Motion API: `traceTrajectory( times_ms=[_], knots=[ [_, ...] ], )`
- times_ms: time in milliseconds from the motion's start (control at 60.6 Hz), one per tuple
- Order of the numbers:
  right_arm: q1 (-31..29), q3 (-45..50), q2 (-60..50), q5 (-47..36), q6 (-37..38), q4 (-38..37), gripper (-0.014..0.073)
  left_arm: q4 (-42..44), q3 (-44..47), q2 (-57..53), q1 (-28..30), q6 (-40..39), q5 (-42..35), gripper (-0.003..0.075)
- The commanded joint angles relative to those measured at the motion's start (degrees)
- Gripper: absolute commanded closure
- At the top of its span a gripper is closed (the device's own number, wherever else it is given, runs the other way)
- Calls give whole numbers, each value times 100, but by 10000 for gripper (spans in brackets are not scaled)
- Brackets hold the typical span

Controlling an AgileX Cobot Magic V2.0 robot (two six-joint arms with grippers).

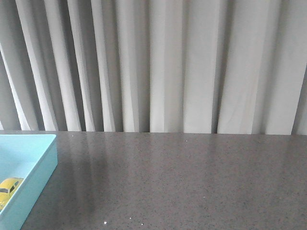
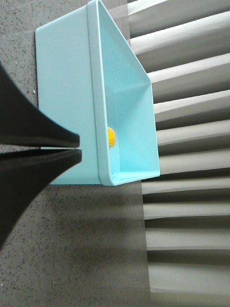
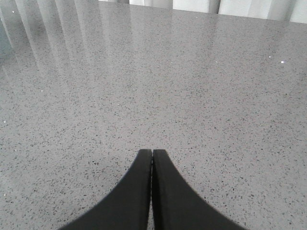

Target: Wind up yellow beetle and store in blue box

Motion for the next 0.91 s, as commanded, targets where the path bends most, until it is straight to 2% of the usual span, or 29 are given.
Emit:
traceTrajectory(
  times_ms=[0,149,248,644,891],
  knots=[
    [-29,-151,34,-372,-30,74,601,830,-133,24,-39,-847,-320,722],
    [-29,-151,34,-372,-30,74,601,2537,-133,16,-152,-2958,-320,722],
    [-29,-151,34,-372,-30,74,601,3135,-61,16,-447,-3654,-345,722],
    [-29,-151,34,-372,-30,74,601,3076,128,16,-1011,-3719,-181,722],
    [-29,-151,34,-372,-30,74,601,3065,128,16,-1041,-3719,-168,722]
  ],
)
